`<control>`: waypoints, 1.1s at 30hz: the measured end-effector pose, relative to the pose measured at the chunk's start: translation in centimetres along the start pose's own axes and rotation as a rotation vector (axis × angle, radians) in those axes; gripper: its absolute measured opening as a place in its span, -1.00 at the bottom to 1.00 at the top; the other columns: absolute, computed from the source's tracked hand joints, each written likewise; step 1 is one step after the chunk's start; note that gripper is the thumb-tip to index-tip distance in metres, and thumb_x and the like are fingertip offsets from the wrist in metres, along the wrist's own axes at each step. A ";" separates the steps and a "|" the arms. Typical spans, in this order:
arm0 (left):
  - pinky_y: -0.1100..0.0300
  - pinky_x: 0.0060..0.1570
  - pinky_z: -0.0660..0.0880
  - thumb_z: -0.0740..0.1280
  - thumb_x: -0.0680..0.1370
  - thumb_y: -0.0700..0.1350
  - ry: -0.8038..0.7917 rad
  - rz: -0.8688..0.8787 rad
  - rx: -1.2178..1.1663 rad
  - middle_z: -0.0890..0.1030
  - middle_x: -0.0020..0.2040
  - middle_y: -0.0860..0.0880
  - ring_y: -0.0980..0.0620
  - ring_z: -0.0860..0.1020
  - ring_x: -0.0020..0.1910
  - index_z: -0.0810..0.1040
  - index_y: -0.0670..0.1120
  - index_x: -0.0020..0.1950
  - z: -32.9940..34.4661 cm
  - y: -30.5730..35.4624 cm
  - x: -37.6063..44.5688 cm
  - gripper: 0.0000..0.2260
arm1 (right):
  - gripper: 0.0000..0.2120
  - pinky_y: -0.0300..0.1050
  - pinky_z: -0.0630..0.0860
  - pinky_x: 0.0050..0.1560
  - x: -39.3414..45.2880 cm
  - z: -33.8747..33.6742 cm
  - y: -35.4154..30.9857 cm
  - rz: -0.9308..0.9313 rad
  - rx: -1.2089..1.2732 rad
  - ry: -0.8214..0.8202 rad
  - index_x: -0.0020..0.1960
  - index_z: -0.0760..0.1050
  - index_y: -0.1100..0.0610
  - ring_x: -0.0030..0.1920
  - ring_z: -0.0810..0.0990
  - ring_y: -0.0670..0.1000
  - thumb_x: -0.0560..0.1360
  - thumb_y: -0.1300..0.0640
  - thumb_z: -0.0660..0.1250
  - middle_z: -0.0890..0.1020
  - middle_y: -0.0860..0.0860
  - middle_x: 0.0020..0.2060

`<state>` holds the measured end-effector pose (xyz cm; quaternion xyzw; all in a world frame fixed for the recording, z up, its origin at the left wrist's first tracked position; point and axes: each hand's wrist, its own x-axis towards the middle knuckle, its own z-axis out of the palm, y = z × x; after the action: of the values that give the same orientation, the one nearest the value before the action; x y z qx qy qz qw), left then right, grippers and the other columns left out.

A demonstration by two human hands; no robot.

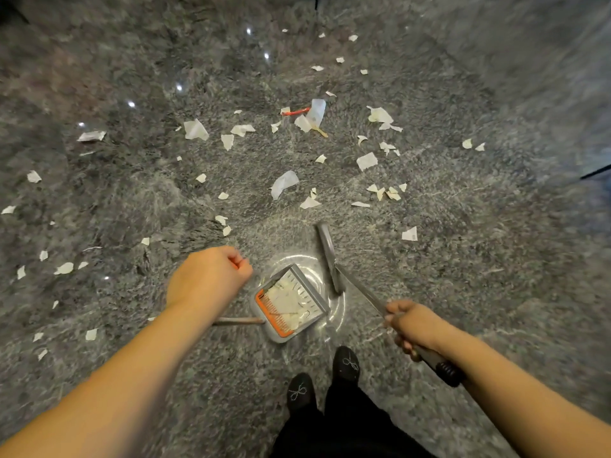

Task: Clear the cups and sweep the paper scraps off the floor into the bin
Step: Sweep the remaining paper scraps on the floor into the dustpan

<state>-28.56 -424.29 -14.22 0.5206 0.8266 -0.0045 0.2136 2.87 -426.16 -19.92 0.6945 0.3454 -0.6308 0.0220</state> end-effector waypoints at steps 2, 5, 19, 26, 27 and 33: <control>0.15 -0.21 0.44 0.28 0.52 0.09 -0.005 0.039 -0.013 0.62 -0.22 0.02 -0.11 0.52 -0.18 0.52 0.10 -0.25 0.0 1.3 0.3 -0.82 | -0.77 -0.33 0.24 -0.64 -0.2 -1.0 0.5 -0.004 0.075 0.051 -0.07 0.46 0.03 -0.64 0.30 -0.06 0.63 0.25 0.09 0.38 0.09 -0.52; 0.15 -0.25 0.39 0.28 0.53 0.08 0.024 0.088 -0.026 0.62 -0.22 0.02 -0.10 0.50 -0.20 0.56 0.08 -0.19 0.0 3.7 0.7 -0.84 | -0.80 -0.33 0.25 -0.67 0.5 -3.2 1.4 0.010 0.143 0.095 0.15 0.46 0.15 -0.70 0.33 -0.08 0.63 0.25 0.10 0.41 0.07 -0.54; 0.13 -0.31 0.44 0.29 0.53 0.08 0.039 0.121 -0.048 0.61 -0.28 0.00 -0.10 0.54 -0.23 0.58 0.06 -0.18 0.5 20.3 7.5 -0.83 | -0.91 -0.33 0.25 -0.65 7.7 -21.8 2.0 0.159 0.299 0.278 0.06 0.36 0.21 -0.70 0.28 0.00 0.63 0.29 0.09 0.37 0.10 -0.61; 0.11 -0.27 0.45 0.31 0.52 0.12 0.067 0.053 -0.059 0.60 -0.28 0.00 -0.12 0.53 -0.22 0.54 0.10 -0.24 -0.1 26.3 10.5 -0.82 | -0.86 -0.31 0.40 -0.50 14.2 -28.9 -0.7 0.154 0.049 0.287 -0.10 0.40 0.20 -0.43 0.41 -0.06 0.60 0.28 0.13 0.43 0.03 -0.39; 0.10 -0.26 0.46 0.31 0.52 0.11 0.080 0.047 -0.059 0.59 -0.29 0.00 -0.13 0.53 -0.23 0.53 0.10 -0.26 -0.4 26.7 10.8 -0.82 | -0.79 -0.32 0.41 -0.46 14.7 -29.2 -1.3 0.142 0.033 0.281 -0.21 0.37 0.15 -0.41 0.41 -0.07 0.59 0.28 0.14 0.42 0.02 -0.37; 0.14 -0.37 0.34 0.33 0.53 0.09 0.125 -0.007 -0.079 0.52 -0.39 0.08 0.01 0.43 -0.36 0.56 0.09 -0.28 -2.1 28.2 13.0 -0.79 | -0.76 -0.18 0.44 -0.44 17.7 -28.6 -4.9 0.072 -0.016 0.133 -0.24 0.33 0.08 -0.45 0.43 -0.02 0.58 0.29 0.14 0.44 0.05 -0.40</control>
<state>-9.71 -399.70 -10.91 0.5083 0.8396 0.0596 0.1819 24.41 -401.08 -27.86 0.7467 0.3260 -0.5792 0.0274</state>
